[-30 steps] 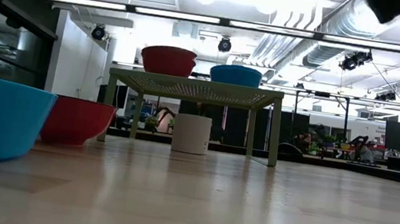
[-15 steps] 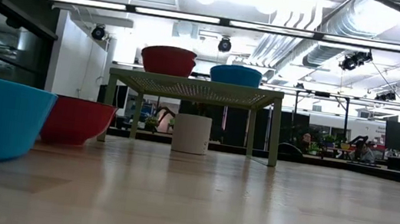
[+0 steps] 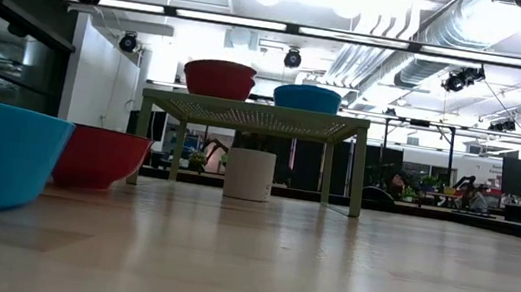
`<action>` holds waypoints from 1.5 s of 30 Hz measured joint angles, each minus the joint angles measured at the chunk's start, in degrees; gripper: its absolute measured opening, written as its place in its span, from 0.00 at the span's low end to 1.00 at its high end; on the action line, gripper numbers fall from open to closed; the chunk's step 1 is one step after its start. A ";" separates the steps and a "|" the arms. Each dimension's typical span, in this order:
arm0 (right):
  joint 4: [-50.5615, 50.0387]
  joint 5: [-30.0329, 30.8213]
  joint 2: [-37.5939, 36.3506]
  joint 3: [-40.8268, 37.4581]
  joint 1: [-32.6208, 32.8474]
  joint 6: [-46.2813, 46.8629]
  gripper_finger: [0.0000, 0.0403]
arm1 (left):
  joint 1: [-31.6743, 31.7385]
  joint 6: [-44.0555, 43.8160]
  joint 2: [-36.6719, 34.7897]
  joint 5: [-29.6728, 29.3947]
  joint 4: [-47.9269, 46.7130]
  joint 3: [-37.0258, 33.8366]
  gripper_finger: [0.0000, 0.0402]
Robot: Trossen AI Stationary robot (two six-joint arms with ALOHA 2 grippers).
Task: Pick & Place Mini bowls
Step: Stack the blue bowl on the blue bowl on the shelf
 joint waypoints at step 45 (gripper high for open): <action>9.60 -3.47 10.05 0.00 11.19 16.73 0.38 | 0.02 -2.02 -0.01 -0.11 0.07 -0.01 0.32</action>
